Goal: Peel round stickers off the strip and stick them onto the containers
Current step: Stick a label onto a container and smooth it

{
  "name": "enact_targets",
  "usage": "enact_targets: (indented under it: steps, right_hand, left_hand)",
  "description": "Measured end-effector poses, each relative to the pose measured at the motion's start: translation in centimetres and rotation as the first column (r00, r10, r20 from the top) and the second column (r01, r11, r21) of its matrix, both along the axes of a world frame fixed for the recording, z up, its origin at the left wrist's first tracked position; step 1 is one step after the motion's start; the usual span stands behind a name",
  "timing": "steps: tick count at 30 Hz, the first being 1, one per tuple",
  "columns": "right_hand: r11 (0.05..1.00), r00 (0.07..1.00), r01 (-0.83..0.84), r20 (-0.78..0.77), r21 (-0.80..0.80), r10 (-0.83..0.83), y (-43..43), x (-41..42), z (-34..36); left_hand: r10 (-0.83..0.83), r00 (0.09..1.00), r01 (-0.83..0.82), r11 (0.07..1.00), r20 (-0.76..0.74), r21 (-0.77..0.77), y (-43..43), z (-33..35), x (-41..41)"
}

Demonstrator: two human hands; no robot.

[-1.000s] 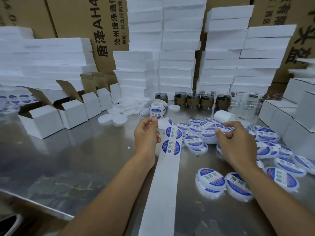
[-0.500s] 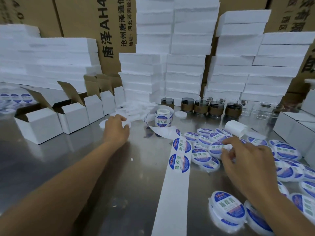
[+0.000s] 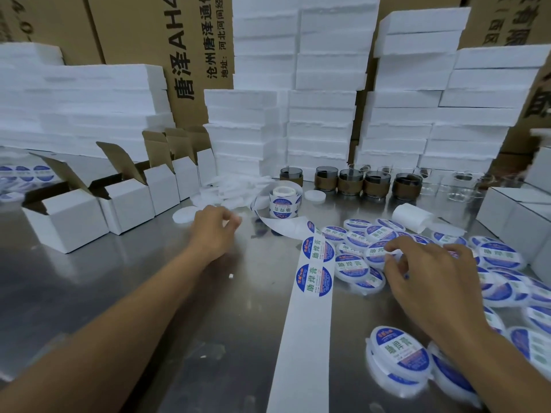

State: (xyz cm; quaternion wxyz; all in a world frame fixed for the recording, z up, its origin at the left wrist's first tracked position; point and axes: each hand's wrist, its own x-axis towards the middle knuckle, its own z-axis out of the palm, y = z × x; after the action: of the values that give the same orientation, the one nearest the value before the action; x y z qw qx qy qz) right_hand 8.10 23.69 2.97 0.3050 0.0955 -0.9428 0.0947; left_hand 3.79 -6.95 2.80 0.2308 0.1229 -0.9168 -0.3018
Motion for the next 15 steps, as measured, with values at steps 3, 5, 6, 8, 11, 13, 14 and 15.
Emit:
enact_targets:
  steps: [3,5,6,8,11,13,14,15]
  right_hand:
    - [1.0,1.0,-0.002,0.03,0.001,0.002,0.0,0.2,0.1]
    - [1.0,0.999,0.004,0.042,-0.023,-0.003,0.1,0.2,0.3]
    - [0.999,0.999,0.004,0.036,-0.037,-0.003,0.1,0.2,0.4]
    - [0.997,1.0,-0.02,0.005,-0.077,0.02,0.1,0.3,0.5]
    - [0.944,0.99,-0.143,-0.053,-0.298,0.133,-0.7,0.8,0.6]
    - [0.733,0.967,-0.207,-0.02,-0.648,0.255,-1.4,1.0,0.9]
    - [0.57,0.943,-0.183,0.02,-0.801,0.331,-1.8,1.0,1.2]
    - [0.42,0.91,-0.136,0.054,-0.897,0.411,-2.2,1.0,1.4]
  left_hand:
    - [-0.073,0.98,0.145,0.902,-0.186,0.406,4.2,1.8,2.5]
    - [-0.14,0.95,0.29,0.725,-0.279,0.625,6.7,2.7,4.0]
    - [-0.183,0.931,0.359,0.609,-0.315,0.707,7.8,3.0,4.6]
    - [-0.283,0.889,0.454,0.425,-0.361,0.783,9.8,3.3,5.7]
    - [-0.402,0.84,0.495,0.294,-0.364,0.818,11.9,2.5,6.6]
    - [-0.429,0.831,0.485,0.246,-0.354,0.839,12.4,1.9,6.8]
    - [-0.441,0.827,0.485,0.249,-0.348,0.838,12.4,1.7,6.8]
    - [-0.457,0.823,0.486,0.259,-0.337,0.835,12.4,1.5,6.9]
